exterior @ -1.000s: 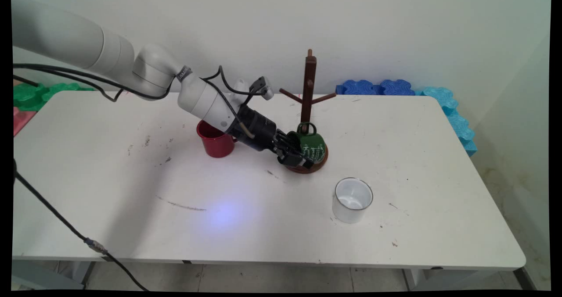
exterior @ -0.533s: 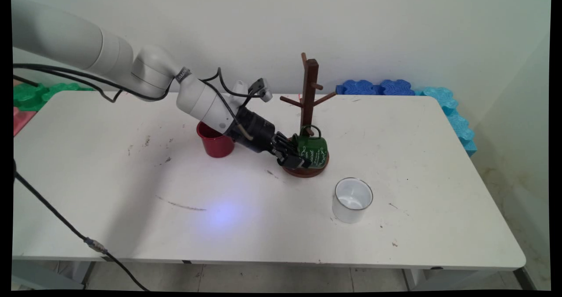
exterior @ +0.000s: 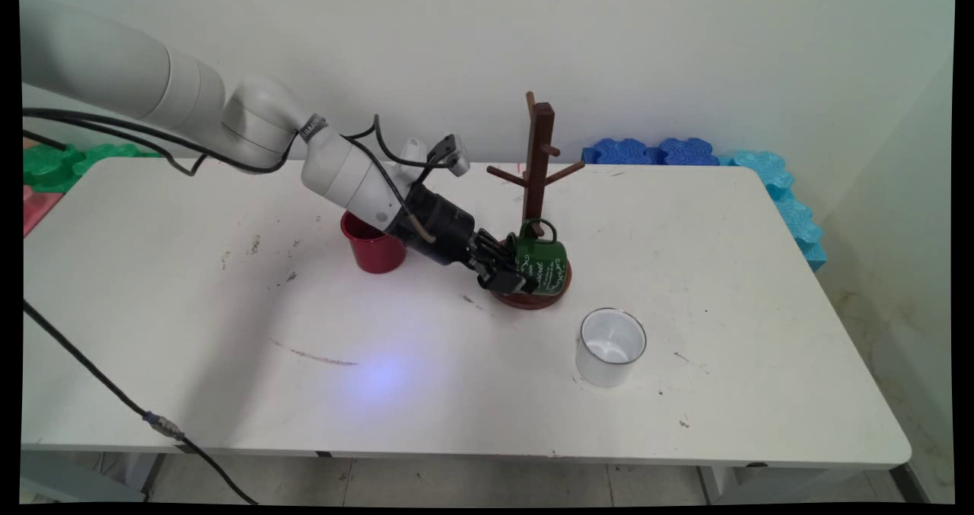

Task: Place the picked object on the table

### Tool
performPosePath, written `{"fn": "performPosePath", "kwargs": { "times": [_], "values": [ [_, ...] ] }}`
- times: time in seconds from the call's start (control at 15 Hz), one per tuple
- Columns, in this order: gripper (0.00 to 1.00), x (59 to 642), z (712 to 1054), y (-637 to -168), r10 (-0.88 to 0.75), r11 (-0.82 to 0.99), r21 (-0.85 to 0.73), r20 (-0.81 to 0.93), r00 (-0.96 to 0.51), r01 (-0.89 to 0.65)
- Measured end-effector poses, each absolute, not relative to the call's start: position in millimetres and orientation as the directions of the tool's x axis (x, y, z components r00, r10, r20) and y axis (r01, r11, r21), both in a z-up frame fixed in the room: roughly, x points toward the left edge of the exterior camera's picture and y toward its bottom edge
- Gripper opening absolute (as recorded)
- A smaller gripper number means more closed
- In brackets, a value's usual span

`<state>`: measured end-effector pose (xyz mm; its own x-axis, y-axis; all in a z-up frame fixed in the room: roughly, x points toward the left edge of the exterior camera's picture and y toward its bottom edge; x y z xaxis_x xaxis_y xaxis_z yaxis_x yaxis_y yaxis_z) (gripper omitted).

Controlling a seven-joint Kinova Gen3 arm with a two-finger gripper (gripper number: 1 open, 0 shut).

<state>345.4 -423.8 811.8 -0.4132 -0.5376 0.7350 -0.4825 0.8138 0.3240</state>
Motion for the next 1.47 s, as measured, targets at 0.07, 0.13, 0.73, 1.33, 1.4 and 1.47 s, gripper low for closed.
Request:
{"fn": "performPosePath", "kwargs": {
  "times": [0.07,0.13,0.73,1.33,1.4,1.47],
  "values": [
    [0.00,345,814,-424,-0.535,0.815,0.323,0.738,-0.412,-0.480],
    [0.00,345,815,-424,-0.532,0.817,0.321,0.740,-0.411,-0.479],
    [0.00,343,835,-420,-0.507,0.832,0.310,0.762,-0.403,-0.460],
    [0.00,342,849,-401,-0.489,0.850,0.311,0.769,-0.413,-0.426],
    [0.00,342,850,-398,-0.486,0.852,0.311,0.769,-0.415,-0.421],
    [0.00,342,852,-396,-0.484,0.854,0.312,0.769,-0.418,-0.416]
  ]
}}
